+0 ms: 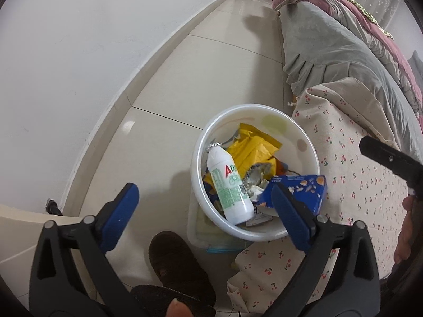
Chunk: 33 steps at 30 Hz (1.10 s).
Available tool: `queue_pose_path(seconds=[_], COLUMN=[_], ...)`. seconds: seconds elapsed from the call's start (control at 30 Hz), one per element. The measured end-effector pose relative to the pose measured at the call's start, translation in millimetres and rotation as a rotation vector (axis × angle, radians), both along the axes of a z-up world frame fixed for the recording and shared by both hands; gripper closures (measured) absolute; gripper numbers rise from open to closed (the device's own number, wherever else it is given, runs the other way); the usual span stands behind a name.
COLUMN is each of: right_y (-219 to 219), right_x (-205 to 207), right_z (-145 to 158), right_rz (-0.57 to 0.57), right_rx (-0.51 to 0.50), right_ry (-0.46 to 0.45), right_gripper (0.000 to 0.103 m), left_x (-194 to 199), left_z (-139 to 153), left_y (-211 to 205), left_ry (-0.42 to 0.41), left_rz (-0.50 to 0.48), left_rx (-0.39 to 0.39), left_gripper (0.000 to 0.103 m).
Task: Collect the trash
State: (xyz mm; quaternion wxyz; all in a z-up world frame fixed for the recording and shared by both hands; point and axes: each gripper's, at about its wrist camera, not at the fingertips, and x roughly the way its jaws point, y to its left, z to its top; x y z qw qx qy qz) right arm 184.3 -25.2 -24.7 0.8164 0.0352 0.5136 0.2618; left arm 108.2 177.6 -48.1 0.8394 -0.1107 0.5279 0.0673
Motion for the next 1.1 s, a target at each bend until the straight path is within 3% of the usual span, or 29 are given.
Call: queue_pose_path(seconds=[0.33, 0.67, 0.77, 0.9, 1.1], right_y=[-54, -130, -147, -163, -173], right_x=[-35, -103, -136, -169, -209], right_z=[41, 74, 86, 86, 81], right_rz=[-0.109, -0.263, -0.310, -0.360, -0.429], right_rx=[-0.017, -0.096, -0.135, -0.121, -0.195], right_ry=[-0.053, -0.077, -0.125, -0.125, -0.254], right_gripper=[0.032, 0.021, 0.019, 0.019, 0.019], left_x=[-18, -59, -73, -90, -110], left_z=[31, 62, 67, 71, 75], left_y=[-45, -107, -119, -134, -149], left_ry=[-0.065, -0.120, -0.141, -0.173, -0.229], left_rz=[-0.079, -0.179, -0.186, -0.174, -0.175], left_rx=[0.007, 0.077, 0.091, 0.082, 0.091], left_gripper=[0.001, 0.001, 0.001, 0.001, 0.001])
